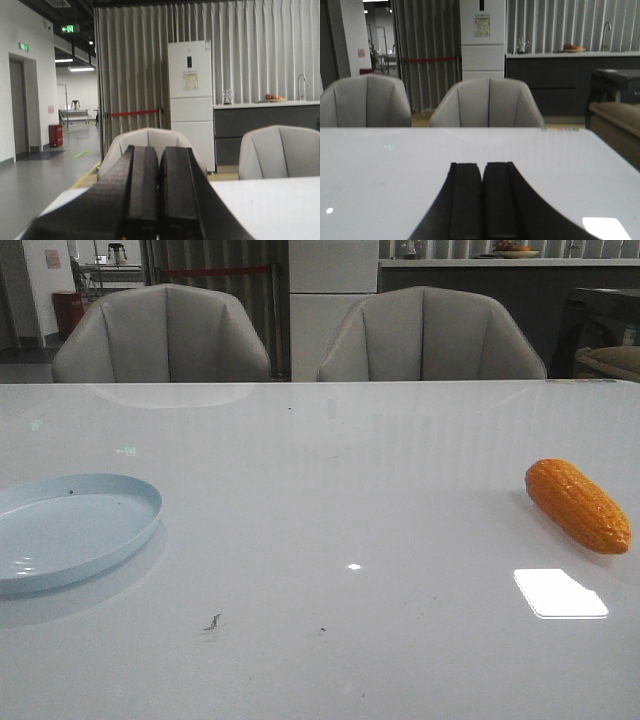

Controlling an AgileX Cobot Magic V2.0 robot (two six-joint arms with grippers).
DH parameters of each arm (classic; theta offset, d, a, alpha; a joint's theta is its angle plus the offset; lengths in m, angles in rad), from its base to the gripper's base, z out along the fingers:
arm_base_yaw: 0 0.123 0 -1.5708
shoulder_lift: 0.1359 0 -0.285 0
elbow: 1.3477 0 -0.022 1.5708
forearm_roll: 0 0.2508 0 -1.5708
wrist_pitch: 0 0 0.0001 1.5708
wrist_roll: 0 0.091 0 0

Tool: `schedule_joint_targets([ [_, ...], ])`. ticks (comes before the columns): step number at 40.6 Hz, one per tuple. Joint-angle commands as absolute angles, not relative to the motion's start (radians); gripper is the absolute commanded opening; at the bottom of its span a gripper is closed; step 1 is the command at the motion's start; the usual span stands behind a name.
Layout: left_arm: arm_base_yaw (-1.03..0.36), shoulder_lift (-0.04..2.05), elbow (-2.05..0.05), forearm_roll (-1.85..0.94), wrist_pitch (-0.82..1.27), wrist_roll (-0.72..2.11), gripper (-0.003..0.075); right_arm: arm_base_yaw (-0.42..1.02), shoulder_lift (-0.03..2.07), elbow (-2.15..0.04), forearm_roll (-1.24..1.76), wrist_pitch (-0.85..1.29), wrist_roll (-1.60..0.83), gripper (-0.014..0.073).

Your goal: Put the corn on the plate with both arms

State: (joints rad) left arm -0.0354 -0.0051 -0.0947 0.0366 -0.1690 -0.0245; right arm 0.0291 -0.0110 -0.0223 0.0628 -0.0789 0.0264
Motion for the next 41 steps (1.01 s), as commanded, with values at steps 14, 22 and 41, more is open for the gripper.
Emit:
schedule_joint_targets([
  [14, -0.035, 0.334, -0.643, 0.037, -0.181, -0.031, 0.009, 0.031, 0.354, -0.669, 0.061, -0.163, 0.026, 0.0052],
  [22, -0.035, 0.591, -0.842, 0.037, -0.169, -0.031, 0.009, 0.031, 0.616, -0.83, 0.061, -0.166, 0.026, 0.0052],
  [41, -0.035, 1.005, -0.858, -0.075, 0.175, -0.031, 0.009, 0.031, 0.963, -0.831, 0.066, 0.257, 0.026, 0.0052],
])
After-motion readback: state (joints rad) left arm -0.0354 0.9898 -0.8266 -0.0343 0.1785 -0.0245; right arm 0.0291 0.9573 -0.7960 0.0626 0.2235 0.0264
